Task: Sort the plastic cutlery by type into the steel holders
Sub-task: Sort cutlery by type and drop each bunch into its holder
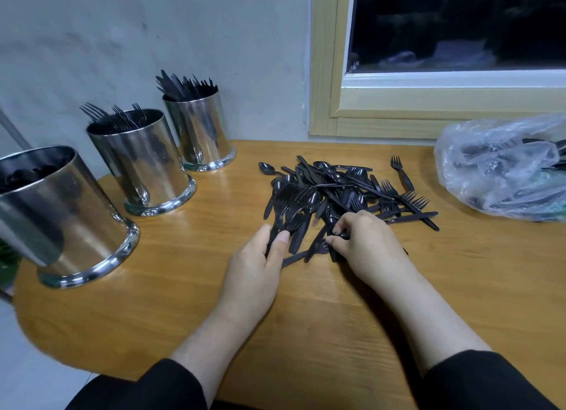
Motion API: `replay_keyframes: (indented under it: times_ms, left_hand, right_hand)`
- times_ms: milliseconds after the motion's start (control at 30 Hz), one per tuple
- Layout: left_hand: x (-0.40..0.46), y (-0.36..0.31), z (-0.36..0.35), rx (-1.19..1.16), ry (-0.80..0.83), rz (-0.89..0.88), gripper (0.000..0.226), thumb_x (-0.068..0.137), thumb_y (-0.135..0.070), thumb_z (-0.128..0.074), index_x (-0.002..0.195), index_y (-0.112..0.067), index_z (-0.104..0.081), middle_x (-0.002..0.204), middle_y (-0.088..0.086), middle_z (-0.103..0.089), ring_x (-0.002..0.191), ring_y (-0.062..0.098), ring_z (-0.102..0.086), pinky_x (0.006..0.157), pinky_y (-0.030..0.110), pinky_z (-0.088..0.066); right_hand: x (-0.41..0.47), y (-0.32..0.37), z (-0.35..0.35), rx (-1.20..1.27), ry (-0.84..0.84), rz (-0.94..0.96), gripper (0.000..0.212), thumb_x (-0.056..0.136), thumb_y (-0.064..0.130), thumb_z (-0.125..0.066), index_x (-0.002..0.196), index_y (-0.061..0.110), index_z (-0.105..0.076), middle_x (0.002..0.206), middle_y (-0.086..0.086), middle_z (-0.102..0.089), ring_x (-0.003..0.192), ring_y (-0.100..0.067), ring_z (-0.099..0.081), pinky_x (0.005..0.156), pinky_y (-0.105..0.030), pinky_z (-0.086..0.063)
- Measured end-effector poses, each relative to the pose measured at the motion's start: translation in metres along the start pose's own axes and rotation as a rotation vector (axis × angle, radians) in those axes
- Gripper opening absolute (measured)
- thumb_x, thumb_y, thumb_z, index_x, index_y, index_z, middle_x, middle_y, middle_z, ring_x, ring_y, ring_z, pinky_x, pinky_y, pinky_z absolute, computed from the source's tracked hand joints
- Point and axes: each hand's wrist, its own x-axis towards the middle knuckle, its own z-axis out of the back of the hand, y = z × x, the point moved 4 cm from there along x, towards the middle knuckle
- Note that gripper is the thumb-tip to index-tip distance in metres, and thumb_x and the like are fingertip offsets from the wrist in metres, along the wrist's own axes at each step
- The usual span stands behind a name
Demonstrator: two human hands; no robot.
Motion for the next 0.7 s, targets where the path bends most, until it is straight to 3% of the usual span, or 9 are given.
replay_keyframes:
  times_ms: [100, 200, 300, 367, 433, 533, 700]
  left_hand:
    - [0.000, 0.000, 0.003, -0.052, -0.044, 0.030, 0.040, 0.103, -0.038, -0.049, 0.070, -0.017, -0.041, 0.057, -0.012, -0.042, 0.055, 0.007, -0.036, 0.052, 0.023, -0.031]
    - [0.000, 0.002, 0.005, -0.075, -0.092, 0.038, 0.041, 0.102, -0.039, -0.050, 0.068, -0.020, -0.039, 0.055, -0.014, -0.042, 0.054, 0.008, -0.035, 0.052, 0.023, -0.030]
    - [0.000, 0.006, 0.006, -0.035, -0.119, 0.021, 0.041, 0.099, -0.047, -0.046, 0.070, -0.017, -0.045, 0.060, -0.011, -0.043, 0.060, 0.010, -0.040, 0.056, 0.025, -0.029]
    - [0.000, 0.006, 0.006, -0.016, -0.111, 0.018, 0.039, 0.099, -0.047, -0.045, 0.074, -0.017, -0.051, 0.066, -0.009, -0.048, 0.066, 0.011, -0.047, 0.060, 0.027, -0.033]
    - [0.000, 0.004, 0.005, -0.020, -0.075, 0.020, 0.037, 0.102, -0.042, -0.045, 0.079, -0.014, -0.058, 0.067, -0.009, -0.057, 0.066, 0.007, -0.054, 0.061, 0.022, -0.038]
    - [-0.002, 0.000, -0.003, -0.113, 0.060, 0.041, 0.030, 0.106, -0.030, -0.047, 0.085, -0.013, -0.061, 0.077, -0.009, -0.070, 0.071, 0.006, -0.066, 0.066, 0.013, -0.047]
    - [-0.001, 0.002, -0.009, -0.185, 0.207, 0.063, 0.023, 0.107, -0.024, -0.049, 0.088, -0.015, -0.059, 0.075, 0.003, -0.071, 0.059, 0.026, -0.067, 0.059, 0.036, -0.055]
  right_hand:
    - [0.000, -0.008, 0.010, 0.203, 0.037, -0.034, 0.017, 0.091, 0.034, -0.071, 0.079, 0.024, -0.064, 0.076, 0.004, -0.066, 0.068, -0.011, -0.059, 0.058, -0.026, -0.043]
    - [-0.003, -0.018, 0.029, 0.340, 0.076, -0.030, 0.015, 0.091, 0.031, -0.071, 0.079, 0.023, -0.067, 0.064, 0.007, -0.067, 0.046, -0.001, -0.047, 0.050, -0.020, -0.038]
    - [-0.009, -0.025, 0.045, 0.425, 0.081, 0.026, 0.011, 0.092, 0.024, -0.070, 0.081, 0.022, -0.068, 0.066, 0.004, -0.066, 0.053, -0.005, -0.051, 0.059, -0.023, -0.042]
    - [-0.013, -0.027, 0.054, 0.444, 0.043, 0.074, 0.010, 0.093, 0.020, -0.070, 0.083, 0.022, -0.070, 0.071, 0.003, -0.068, 0.058, -0.003, -0.055, 0.060, -0.014, -0.042]
    - [-0.017, -0.023, 0.057, 0.484, 0.046, 0.116, 0.010, 0.093, 0.016, -0.070, 0.085, 0.021, -0.071, 0.071, 0.001, -0.070, 0.060, -0.004, -0.059, 0.061, -0.011, -0.044]
    - [-0.021, -0.011, 0.052, 0.577, 0.060, 0.155, 0.009, 0.092, 0.012, -0.071, 0.087, 0.020, -0.072, 0.072, 0.001, -0.072, 0.065, -0.012, -0.067, 0.066, -0.018, -0.052]
    - [-0.018, 0.005, 0.039, 0.551, -0.091, 0.169, 0.011, 0.089, 0.018, -0.076, 0.083, 0.026, -0.070, 0.071, 0.002, -0.071, 0.067, -0.009, -0.065, 0.064, -0.018, -0.049]
